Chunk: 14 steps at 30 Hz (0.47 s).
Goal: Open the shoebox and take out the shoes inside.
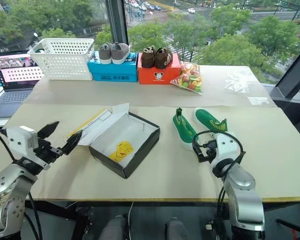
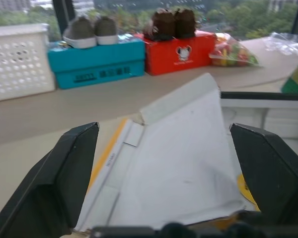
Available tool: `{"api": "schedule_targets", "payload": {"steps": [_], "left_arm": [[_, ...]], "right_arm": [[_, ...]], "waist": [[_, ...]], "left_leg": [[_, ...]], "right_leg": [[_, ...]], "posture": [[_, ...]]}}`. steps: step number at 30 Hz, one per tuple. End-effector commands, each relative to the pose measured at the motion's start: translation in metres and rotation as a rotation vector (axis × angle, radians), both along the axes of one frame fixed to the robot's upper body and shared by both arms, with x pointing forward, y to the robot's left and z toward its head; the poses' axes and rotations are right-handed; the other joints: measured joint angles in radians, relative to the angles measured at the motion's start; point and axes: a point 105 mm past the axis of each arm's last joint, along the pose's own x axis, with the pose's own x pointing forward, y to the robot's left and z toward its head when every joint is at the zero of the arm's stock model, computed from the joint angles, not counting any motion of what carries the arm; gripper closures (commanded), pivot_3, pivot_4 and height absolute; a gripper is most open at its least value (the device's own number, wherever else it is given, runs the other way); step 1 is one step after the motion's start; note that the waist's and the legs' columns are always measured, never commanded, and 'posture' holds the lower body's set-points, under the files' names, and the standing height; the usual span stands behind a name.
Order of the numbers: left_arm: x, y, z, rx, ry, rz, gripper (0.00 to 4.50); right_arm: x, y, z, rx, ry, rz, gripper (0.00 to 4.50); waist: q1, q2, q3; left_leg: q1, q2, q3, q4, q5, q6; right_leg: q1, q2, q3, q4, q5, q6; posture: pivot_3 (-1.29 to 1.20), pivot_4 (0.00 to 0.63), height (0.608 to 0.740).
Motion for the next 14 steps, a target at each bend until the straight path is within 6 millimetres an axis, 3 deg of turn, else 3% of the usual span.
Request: {"api": "schedule_targets", "payload": {"steps": [1,8,14], "left_arm": [[-0.013,0.020,-0.002,-0.032,-0.042,0.111,0.00],[-0.036,0.016,-0.066,-0.050,0.097,0.176,0.00],[-0.042,0.013,-0.089,-0.004,0.133,0.195,0.00]], "right_arm": [[-0.005,-0.004,-0.002,-0.033,-0.061,-0.028,0.06],[-0.014,0.007,-0.016,-0.050,-0.052,-0.030,0.06],[-0.015,0.004,-0.016,-0.057,-0.060,-0.069,0.06]], "waist": [[-0.003,0.000,0.000],[-0.014,-0.001,-0.001],[-0.011,-0.001,-0.002]], "left_leg": [[0.001,0.000,0.000,0.000,0.000,0.000],[0.004,0.000,0.000,-0.002,-0.003,-0.005],[0.004,0.000,0.000,-0.002,-0.004,-0.006]], "right_leg": [[0.002,0.000,0.000,-0.001,0.000,0.000],[0.009,-0.001,0.000,-0.012,-0.001,-0.004],[0.007,-0.002,-0.002,-0.013,-0.002,-0.004]], "posture": [[0.00,0.150,0.740],[0.00,0.150,0.740],[0.00,0.150,0.740]]}}
